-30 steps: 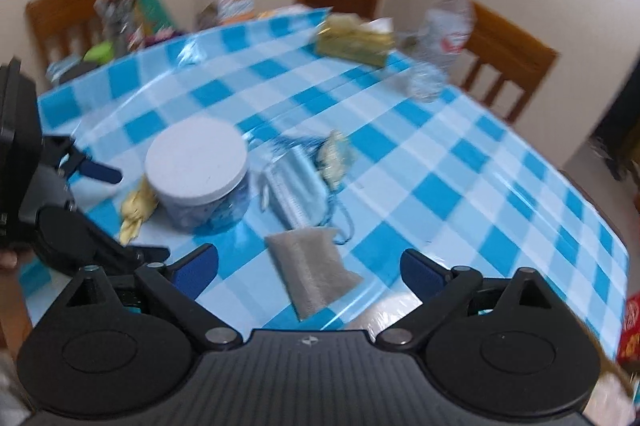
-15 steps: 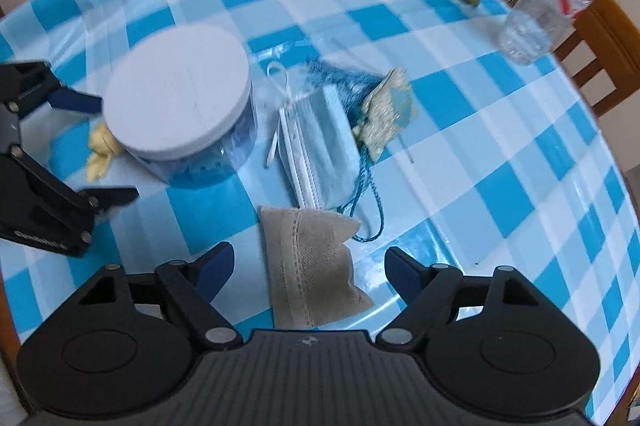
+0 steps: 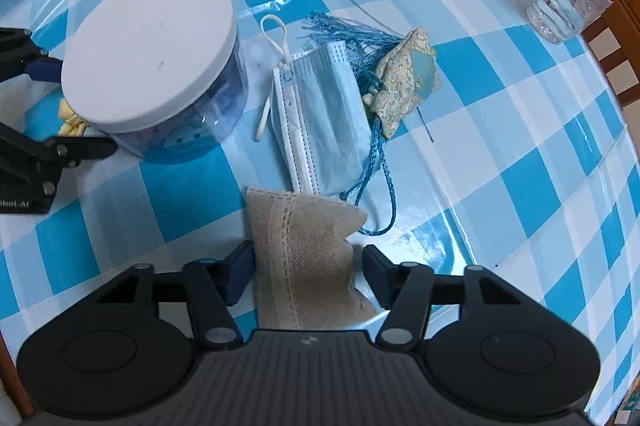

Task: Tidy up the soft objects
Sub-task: 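Close the left tool on the yellow knotted cloth while the right tool grasps the beige lace pouch, then carry the yellow cloth in the left tool toward the box while the right tool carries the lace pouch, then lower the yellow cloth and lace pouch into the box and open both tools, then move both open tools back over the table toward the mask and tasselled pouch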

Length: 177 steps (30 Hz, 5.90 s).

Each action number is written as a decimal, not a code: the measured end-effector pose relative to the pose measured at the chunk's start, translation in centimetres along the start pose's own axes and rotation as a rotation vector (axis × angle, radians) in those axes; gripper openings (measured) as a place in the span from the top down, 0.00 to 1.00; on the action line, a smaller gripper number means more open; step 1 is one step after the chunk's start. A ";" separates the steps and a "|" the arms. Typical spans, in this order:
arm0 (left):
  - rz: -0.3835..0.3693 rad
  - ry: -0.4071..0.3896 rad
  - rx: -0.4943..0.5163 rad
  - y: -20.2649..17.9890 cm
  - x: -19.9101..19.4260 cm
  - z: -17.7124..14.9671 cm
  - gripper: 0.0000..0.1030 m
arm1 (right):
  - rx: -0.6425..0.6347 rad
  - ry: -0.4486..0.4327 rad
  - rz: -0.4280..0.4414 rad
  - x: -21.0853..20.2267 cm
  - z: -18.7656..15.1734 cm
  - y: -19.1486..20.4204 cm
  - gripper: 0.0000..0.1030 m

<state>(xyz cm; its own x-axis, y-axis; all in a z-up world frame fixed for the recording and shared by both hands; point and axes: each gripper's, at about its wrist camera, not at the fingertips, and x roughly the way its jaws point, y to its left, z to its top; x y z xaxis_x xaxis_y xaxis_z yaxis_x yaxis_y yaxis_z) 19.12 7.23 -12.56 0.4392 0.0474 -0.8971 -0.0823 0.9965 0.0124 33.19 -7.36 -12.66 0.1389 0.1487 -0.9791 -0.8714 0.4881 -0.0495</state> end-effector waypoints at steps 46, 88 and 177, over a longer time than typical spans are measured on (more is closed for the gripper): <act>-0.389 0.021 0.607 -4.9 -8.2 -2.2 0.76 | 0.471 -0.158 0.022 -9.4 -10.5 9.4 0.67; -0.582 -0.253 0.739 -32.4 -12.6 2.2 0.14 | 0.835 -0.213 -0.329 -17.8 -35.8 -4.4 0.67; -0.280 -0.069 0.462 -5.0 -6.1 12.2 0.02 | 0.527 -0.420 -0.249 -11.1 -6.1 9.4 0.00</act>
<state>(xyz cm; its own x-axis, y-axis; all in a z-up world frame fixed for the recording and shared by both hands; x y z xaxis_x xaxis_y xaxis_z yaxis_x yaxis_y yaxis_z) 27.71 2.79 -1.76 0.4473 -0.2352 -0.8629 0.4409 0.8974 -0.0160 20.55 -9.69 -3.42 0.5657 0.2452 -0.7873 -0.4618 0.8852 -0.0560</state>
